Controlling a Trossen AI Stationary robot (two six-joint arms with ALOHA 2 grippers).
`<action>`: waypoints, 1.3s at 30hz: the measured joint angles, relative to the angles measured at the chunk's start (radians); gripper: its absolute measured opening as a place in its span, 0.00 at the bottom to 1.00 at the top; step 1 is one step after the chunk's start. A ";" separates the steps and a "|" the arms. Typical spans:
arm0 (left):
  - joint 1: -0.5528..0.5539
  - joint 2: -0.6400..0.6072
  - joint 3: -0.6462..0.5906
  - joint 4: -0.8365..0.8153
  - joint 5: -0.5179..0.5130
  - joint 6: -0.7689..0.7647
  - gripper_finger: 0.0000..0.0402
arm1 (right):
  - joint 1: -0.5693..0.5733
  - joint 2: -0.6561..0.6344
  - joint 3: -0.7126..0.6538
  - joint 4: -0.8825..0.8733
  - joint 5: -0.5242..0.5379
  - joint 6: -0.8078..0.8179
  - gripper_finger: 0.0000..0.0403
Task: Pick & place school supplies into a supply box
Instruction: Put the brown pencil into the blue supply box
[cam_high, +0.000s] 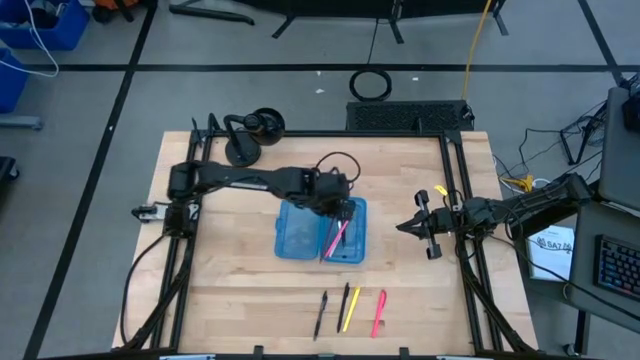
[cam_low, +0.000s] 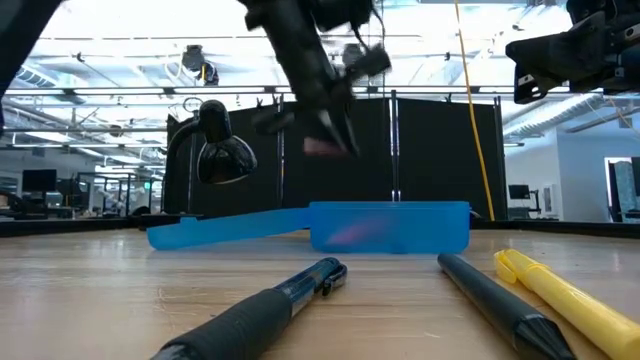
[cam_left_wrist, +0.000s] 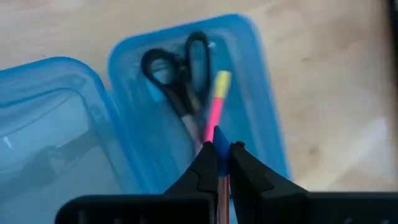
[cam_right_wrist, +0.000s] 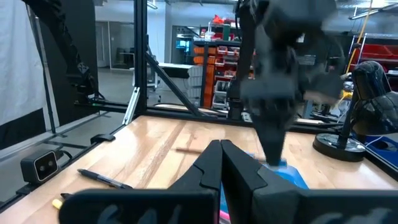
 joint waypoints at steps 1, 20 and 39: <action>0.008 0.016 0.000 0.008 -0.005 0.011 0.04 | 0.000 0.000 0.000 0.002 0.000 0.000 0.00; 0.069 0.074 0.000 0.068 -0.058 -0.077 0.04 | 0.000 0.000 0.000 0.032 0.002 -0.085 0.00; 0.006 0.083 0.000 0.000 -0.174 -0.179 0.04 | 0.000 0.000 0.000 0.017 -0.001 -0.023 0.00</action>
